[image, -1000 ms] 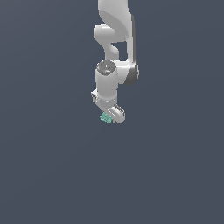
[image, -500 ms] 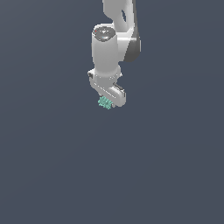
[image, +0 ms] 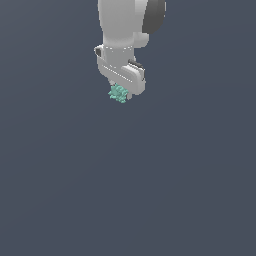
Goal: Pick up the object and move it to a goal position.
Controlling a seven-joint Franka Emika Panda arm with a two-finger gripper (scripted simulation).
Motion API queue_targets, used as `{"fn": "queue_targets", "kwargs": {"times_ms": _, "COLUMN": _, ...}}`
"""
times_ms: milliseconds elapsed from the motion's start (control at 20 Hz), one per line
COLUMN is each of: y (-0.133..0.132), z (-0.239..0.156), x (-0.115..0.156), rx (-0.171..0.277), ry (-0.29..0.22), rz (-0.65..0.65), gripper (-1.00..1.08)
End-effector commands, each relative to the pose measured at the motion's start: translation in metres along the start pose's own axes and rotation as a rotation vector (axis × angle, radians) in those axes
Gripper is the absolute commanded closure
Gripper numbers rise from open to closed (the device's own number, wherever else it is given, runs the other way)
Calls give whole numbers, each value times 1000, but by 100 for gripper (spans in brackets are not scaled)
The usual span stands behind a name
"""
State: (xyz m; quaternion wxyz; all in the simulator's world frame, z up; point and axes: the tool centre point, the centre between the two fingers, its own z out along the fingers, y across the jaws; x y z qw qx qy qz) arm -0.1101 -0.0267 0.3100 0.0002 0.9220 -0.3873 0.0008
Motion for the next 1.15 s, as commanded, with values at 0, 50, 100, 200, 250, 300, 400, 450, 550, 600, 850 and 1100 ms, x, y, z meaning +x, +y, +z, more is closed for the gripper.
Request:
{"fn": "queue_targets", "kwargs": {"times_ms": 0, "y": 5, "z": -26, "x": -3, "rx": -1, "ry": 0, "rz": 0, "gripper": 108}}
{"fn": "queue_targets", "kwargs": {"times_ms": 50, "y": 6, "z": -36, "x": -4, "rx": -1, "ry": 0, "rz": 0, "gripper": 108}}
{"fn": "queue_targets", "kwargs": {"times_ms": 100, "y": 7, "z": -46, "x": -5, "rx": -1, "ry": 0, "rz": 0, "gripper": 108}}
{"fn": "queue_targets", "kwargs": {"times_ms": 200, "y": 10, "z": -65, "x": -7, "rx": -1, "ry": 0, "rz": 0, "gripper": 108}}
{"fn": "queue_targets", "kwargs": {"times_ms": 250, "y": 11, "z": -73, "x": -8, "rx": -1, "ry": -1, "rz": -1, "gripper": 108}}
{"fn": "queue_targets", "kwargs": {"times_ms": 300, "y": 12, "z": -81, "x": -9, "rx": -1, "ry": -1, "rz": -1, "gripper": 108}}
{"fn": "queue_targets", "kwargs": {"times_ms": 400, "y": 14, "z": -96, "x": -11, "rx": -1, "ry": -1, "rz": -1, "gripper": 108}}
{"fn": "queue_targets", "kwargs": {"times_ms": 450, "y": 15, "z": -103, "x": -11, "rx": -1, "ry": -1, "rz": -1, "gripper": 108}}
{"fn": "queue_targets", "kwargs": {"times_ms": 550, "y": 16, "z": -114, "x": -12, "rx": -1, "ry": -1, "rz": -1, "gripper": 108}}
{"fn": "queue_targets", "kwargs": {"times_ms": 600, "y": 16, "z": -119, "x": -12, "rx": -1, "ry": -1, "rz": -1, "gripper": 108}}
{"fn": "queue_targets", "kwargs": {"times_ms": 850, "y": 18, "z": -137, "x": -13, "rx": 0, "ry": -1, "rz": -2, "gripper": 108}}
{"fn": "queue_targets", "kwargs": {"times_ms": 1100, "y": 18, "z": -142, "x": -13, "rx": 0, "ry": -2, "rz": -2, "gripper": 108}}
